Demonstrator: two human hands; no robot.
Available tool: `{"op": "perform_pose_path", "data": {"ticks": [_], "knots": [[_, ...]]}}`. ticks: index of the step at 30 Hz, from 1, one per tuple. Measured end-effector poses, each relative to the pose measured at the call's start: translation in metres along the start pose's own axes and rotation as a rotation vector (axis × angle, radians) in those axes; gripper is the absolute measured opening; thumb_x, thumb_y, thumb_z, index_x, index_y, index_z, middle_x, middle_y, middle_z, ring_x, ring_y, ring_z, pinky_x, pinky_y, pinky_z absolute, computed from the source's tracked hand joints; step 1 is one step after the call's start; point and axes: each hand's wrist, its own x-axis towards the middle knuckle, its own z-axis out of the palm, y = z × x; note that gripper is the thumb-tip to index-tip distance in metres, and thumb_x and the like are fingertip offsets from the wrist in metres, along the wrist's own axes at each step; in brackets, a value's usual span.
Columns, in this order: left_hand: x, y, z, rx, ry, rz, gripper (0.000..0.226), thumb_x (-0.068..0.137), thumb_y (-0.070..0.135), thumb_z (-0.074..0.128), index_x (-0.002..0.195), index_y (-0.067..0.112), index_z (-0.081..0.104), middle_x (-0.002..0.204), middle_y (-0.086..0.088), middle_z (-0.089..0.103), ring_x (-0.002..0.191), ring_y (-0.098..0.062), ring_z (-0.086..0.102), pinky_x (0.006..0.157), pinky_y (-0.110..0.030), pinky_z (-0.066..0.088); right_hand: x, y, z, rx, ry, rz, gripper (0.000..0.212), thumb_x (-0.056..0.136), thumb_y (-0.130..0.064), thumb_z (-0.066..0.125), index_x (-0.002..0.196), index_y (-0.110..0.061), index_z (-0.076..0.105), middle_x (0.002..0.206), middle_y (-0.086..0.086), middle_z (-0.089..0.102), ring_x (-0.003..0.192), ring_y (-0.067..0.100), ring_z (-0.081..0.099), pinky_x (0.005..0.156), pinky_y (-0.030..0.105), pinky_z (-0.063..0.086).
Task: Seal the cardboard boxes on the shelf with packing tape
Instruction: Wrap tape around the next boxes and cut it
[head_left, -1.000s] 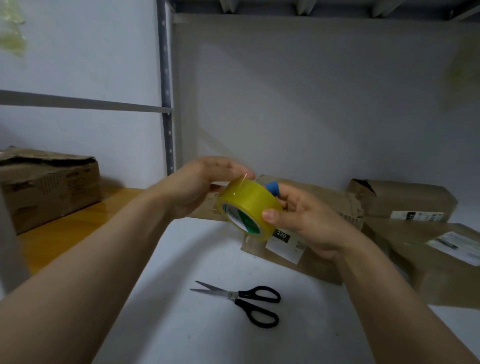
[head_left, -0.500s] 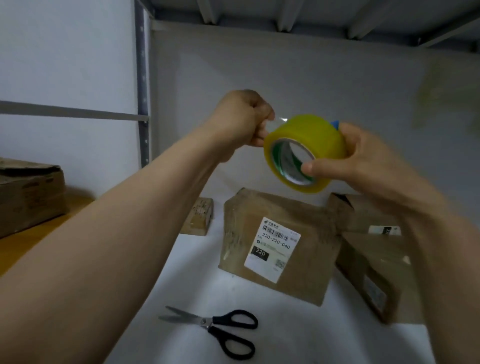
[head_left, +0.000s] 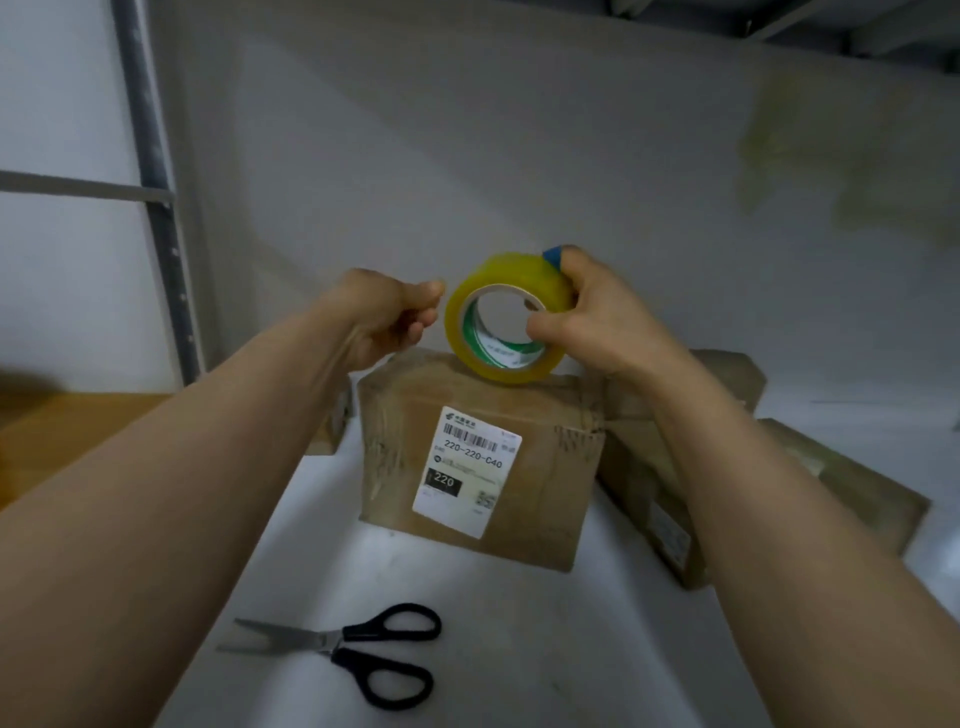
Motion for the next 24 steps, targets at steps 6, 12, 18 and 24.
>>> {"op": "perform_pose_path", "data": {"ticks": [6,12,18,24], "knots": [[0.005,-0.023,0.008,0.015,-0.038,-0.083,0.016,0.099,0.003,0.054,0.088,0.009,0.063,0.061,-0.001,0.055,0.043,-0.004,0.051,0.039,-0.014,0.040,-0.022,0.029,0.022,0.448,-0.056,0.194,0.043,0.086,-0.025,0.079,0.119,-0.034,0.052,0.104,-0.003,0.072,0.090,0.011,0.073,0.086,0.034,0.060],[-0.002,-0.027,0.014,0.079,0.053,-0.040,0.019,0.093,-0.002,0.056,0.079,0.008,0.063,0.057,-0.003,0.054,0.041,-0.008,0.048,0.039,-0.016,0.041,-0.036,0.040,0.019,0.705,-0.061,0.256,0.038,0.091,-0.022,0.074,0.124,-0.021,0.055,0.109,-0.001,0.073,0.104,0.016,0.072,0.099,0.038,0.056],[-0.009,-0.029,0.017,0.114,0.051,-0.042,0.033,0.092,-0.007,0.047,0.067,0.012,0.057,0.045,0.001,0.051,0.044,-0.008,0.042,0.044,-0.016,0.039,-0.058,0.057,-0.025,0.428,-0.358,0.247,0.056,0.087,0.010,0.067,0.136,-0.016,0.058,0.136,-0.001,0.063,0.127,0.010,0.057,0.111,0.032,0.044],[-0.012,-0.028,0.022,-0.013,-0.032,0.035,0.031,0.093,-0.005,0.043,0.071,0.012,0.055,0.058,-0.003,0.049,0.051,-0.013,0.046,0.054,-0.023,0.047,-0.069,0.069,-0.020,0.475,-0.324,0.205,0.037,0.087,0.010,0.066,0.112,-0.018,0.071,0.123,0.000,0.071,0.122,0.015,0.062,0.107,0.031,0.048]]}}
